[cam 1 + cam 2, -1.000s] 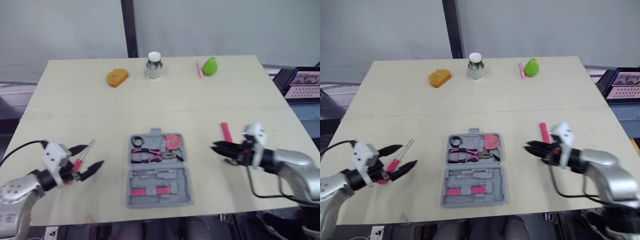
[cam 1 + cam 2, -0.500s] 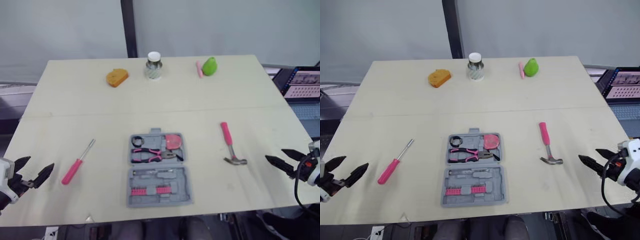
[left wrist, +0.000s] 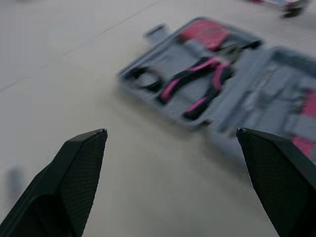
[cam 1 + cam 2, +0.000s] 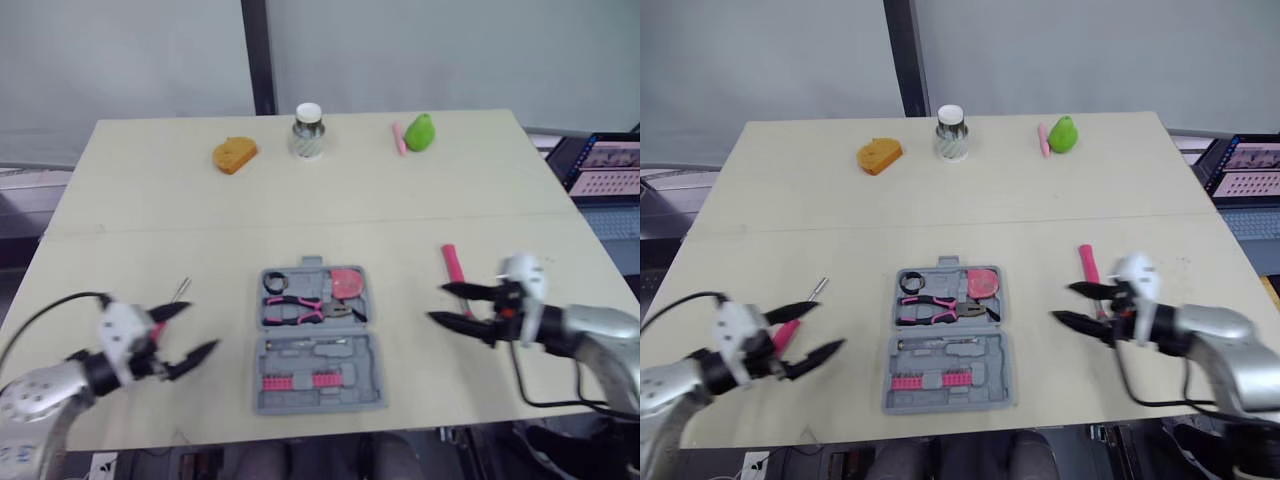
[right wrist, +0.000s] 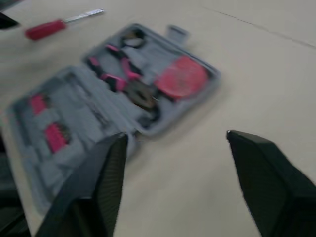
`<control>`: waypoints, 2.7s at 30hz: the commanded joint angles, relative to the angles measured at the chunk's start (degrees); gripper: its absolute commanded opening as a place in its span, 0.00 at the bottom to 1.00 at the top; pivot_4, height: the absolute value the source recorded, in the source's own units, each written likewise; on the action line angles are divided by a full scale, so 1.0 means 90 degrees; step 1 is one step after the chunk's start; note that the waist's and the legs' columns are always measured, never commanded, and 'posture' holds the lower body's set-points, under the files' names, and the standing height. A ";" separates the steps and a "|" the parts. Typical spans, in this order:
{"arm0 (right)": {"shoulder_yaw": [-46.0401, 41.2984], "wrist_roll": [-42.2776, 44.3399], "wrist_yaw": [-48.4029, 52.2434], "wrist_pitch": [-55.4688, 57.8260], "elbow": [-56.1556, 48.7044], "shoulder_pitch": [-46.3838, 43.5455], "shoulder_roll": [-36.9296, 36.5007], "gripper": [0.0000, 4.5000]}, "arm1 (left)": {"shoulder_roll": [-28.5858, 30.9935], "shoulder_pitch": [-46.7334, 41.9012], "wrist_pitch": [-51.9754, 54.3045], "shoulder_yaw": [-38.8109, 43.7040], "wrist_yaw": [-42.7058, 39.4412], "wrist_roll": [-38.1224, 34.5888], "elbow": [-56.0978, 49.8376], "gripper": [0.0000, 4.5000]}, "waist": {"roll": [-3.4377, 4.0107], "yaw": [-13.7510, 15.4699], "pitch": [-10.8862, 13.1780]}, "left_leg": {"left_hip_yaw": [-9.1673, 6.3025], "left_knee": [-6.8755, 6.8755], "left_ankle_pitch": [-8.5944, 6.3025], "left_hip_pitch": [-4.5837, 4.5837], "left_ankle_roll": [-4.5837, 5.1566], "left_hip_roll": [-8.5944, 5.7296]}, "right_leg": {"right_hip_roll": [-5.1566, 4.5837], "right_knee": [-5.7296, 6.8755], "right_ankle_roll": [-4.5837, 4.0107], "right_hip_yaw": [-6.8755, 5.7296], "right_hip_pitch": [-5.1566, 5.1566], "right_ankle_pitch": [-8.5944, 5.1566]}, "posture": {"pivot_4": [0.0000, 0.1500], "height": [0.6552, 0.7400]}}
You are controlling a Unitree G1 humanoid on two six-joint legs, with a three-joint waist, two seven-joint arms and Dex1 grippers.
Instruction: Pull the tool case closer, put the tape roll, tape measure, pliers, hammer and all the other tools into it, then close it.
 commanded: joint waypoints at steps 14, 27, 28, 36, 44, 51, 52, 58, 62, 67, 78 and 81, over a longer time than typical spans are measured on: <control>0.3923 -0.2017 -0.1020 0.0850 -0.0314 -0.2147 0.1478 0.00 | 0.0065 0.0352 -0.0275 -0.1247 -0.0331 0.0444 -0.0728 1.00 | 0.0005 -0.0007 0.0003 | -0.0012 0.0006 0.0000 -0.0005 0.0000 -0.0003 | 0.0001 0.0006 0.0000 -0.0005 -0.0003 0.0000 | 1.00 1.00; 0.4429 -0.2934 -0.1394 0.0632 0.0642 -0.2233 0.2204 0.00 | 0.0047 0.0741 -0.0360 -0.1072 -0.0103 0.0466 -0.0878 1.00 | 0.0008 -0.0027 0.0005 | -0.0016 0.0007 0.0000 -0.0002 0.0000 -0.0003 | 0.0001 0.0022 0.0000 -0.0005 -0.0007 0.0000 | 1.00 1.00; 0.4425 -0.2978 -0.1408 0.0595 0.0702 -0.2233 0.2226 0.00 | 0.0054 0.0745 -0.0361 -0.1070 -0.0097 0.0465 -0.0881 1.00 | 0.0008 -0.0032 0.0005 | -0.0015 0.0007 0.0000 -0.0002 0.0000 -0.0004 | 0.0001 0.0022 0.0000 -0.0005 -0.0008 0.0000 | 1.00 1.00; 0.4440 -0.3183 -0.1357 0.0565 0.0904 -0.2165 0.2260 0.00 | 0.0058 0.0680 -0.0353 -0.1087 -0.0080 0.0470 -0.0838 1.00 | 0.0008 -0.0028 0.0005 | -0.0015 0.0007 0.0000 0.0000 0.0000 -0.0004 | 0.0001 0.0026 0.0000 -0.0005 -0.0008 0.0000 | 1.00 1.00; 0.4689 -0.3425 -0.1320 0.0675 0.1083 -0.2006 0.2133 0.00 | 0.0038 0.0578 -0.0331 -0.1146 -0.0045 0.0488 -0.0820 1.00 | 0.0008 -0.0021 0.0005 | -0.0016 0.0007 0.0000 0.0004 0.0000 -0.0004 | 0.0000 0.0029 -0.0001 -0.0004 -0.0005 0.0000 | 1.00 1.00; 0.4967 -0.3776 -0.1353 0.0662 0.1345 -0.1884 0.2056 0.00 | 0.0049 0.0527 -0.0334 -0.1145 -0.0037 0.0508 -0.0795 1.00 | 0.0007 -0.0021 -0.0010 | -0.0016 0.0006 -0.0001 0.0010 -0.0001 -0.0004 | 0.0000 0.0035 -0.0001 -0.0003 -0.0004 0.0000 | 1.00 1.00; 0.4983 -0.3809 -0.1370 0.0707 0.1389 -0.1875 0.2077 0.00 | 0.0052 0.0520 -0.0328 -0.1139 -0.0037 0.0506 -0.0792 1.00 | 0.0008 -0.0019 -0.0015 | -0.0016 0.0006 -0.0001 0.0011 -0.0001 -0.0004 | 0.0000 0.0036 0.0000 -0.0003 -0.0003 0.0000 | 1.00 1.00; 0.5127 -0.3959 -0.1368 0.0932 0.1574 -0.1871 0.2148 0.00 | 0.0071 0.0496 -0.0294 -0.1125 -0.0043 0.0493 -0.0794 1.00 | 0.0010 -0.0012 -0.0046 | -0.0021 0.0007 -0.0001 0.0014 -0.0001 -0.0005 | 0.0000 0.0035 -0.0001 -0.0003 0.0003 0.0000 | 1.00 1.00; 0.5189 -0.3985 -0.1367 0.0977 0.1610 -0.1802 0.2151 0.00 | 0.0084 0.0487 -0.0275 -0.1109 -0.0051 0.0485 -0.0793 1.00 | 0.0010 -0.0012 -0.0056 | -0.0021 0.0005 -0.0001 0.0021 -0.0002 -0.0005 | 0.0000 0.0035 -0.0001 -0.0003 0.0009 0.0000 | 1.00 1.00; 0.5309 -0.4066 -0.1350 0.1055 0.1785 -0.1722 0.2135 0.00 | 0.0110 0.0468 -0.0257 -0.1092 -0.0072 0.0475 -0.0789 1.00 | 0.0016 -0.0009 -0.0083 | -0.0023 0.0003 -0.0001 0.0024 -0.0002 -0.0005 | 0.0000 0.0034 -0.0001 -0.0002 0.0013 -0.0001 | 1.00 1.00; 0.5368 -0.4186 -0.1443 0.1039 0.2305 -0.1604 0.2310 0.00 | 0.0164 0.0392 -0.0214 -0.1042 -0.0094 0.0449 -0.0770 1.00 | 0.0048 -0.0027 -0.0152 | -0.0021 -0.0030 -0.0014 0.0113 -0.0007 0.0001 | 0.0008 -0.0024 -0.0009 -0.0005 0.0113 -0.0005 | 1.00 1.00; 0.5377 -0.4209 -0.1430 0.1040 0.2401 -0.1608 0.2338 0.00 | 0.0189 0.0383 -0.0199 -0.1027 -0.0097 0.0437 -0.0777 1.00 | 0.0066 -0.0031 -0.0192 | -0.0020 -0.0036 -0.0016 0.0120 -0.0009 0.0005 | 0.0012 -0.0027 -0.0012 -0.0004 0.0117 -0.0007 | 1.00 1.00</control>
